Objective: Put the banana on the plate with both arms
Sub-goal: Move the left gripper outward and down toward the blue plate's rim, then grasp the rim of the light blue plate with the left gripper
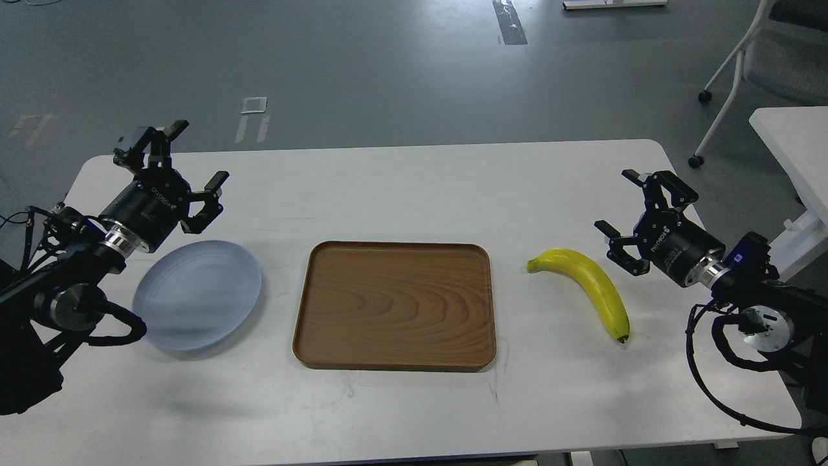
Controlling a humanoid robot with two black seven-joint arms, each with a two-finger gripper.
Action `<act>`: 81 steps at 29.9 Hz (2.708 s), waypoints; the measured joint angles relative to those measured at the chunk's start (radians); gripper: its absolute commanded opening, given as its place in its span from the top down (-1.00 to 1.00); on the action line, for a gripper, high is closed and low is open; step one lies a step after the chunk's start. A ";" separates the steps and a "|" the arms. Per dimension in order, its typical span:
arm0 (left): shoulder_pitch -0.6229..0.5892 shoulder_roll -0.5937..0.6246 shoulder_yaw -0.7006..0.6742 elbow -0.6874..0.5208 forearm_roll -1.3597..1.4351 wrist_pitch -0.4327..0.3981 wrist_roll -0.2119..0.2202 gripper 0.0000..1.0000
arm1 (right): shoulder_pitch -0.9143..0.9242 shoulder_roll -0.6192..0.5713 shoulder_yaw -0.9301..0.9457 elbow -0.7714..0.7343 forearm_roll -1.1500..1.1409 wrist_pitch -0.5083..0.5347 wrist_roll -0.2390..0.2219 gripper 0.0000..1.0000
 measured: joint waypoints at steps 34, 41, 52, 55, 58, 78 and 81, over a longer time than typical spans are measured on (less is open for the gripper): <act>-0.141 0.288 -0.009 -0.276 0.751 0.000 -0.001 -1.00 | 0.001 0.002 0.003 -0.022 -0.002 0.000 0.000 -1.00; -0.139 0.374 0.010 -0.388 1.364 0.052 -0.001 -1.00 | 0.003 0.002 0.003 -0.021 -0.003 0.000 0.000 -1.00; -0.121 0.324 0.235 -0.128 1.609 0.257 0.000 -1.00 | 0.000 0.008 0.003 -0.015 -0.003 0.000 0.000 -1.00; -0.112 0.298 0.265 -0.069 1.582 0.273 0.000 -0.98 | -0.002 0.008 0.003 -0.015 -0.003 0.000 0.000 -1.00; -0.085 0.280 0.272 -0.014 1.519 0.278 0.000 -0.96 | -0.002 0.007 0.002 -0.014 -0.003 0.000 0.000 -1.00; -0.059 0.240 0.348 0.120 1.439 0.313 0.000 0.25 | -0.005 0.013 0.001 -0.012 -0.004 0.000 0.000 -1.00; -0.058 0.240 0.348 0.116 1.439 0.310 0.000 0.59 | -0.006 0.013 0.001 -0.012 -0.005 0.000 0.000 -1.00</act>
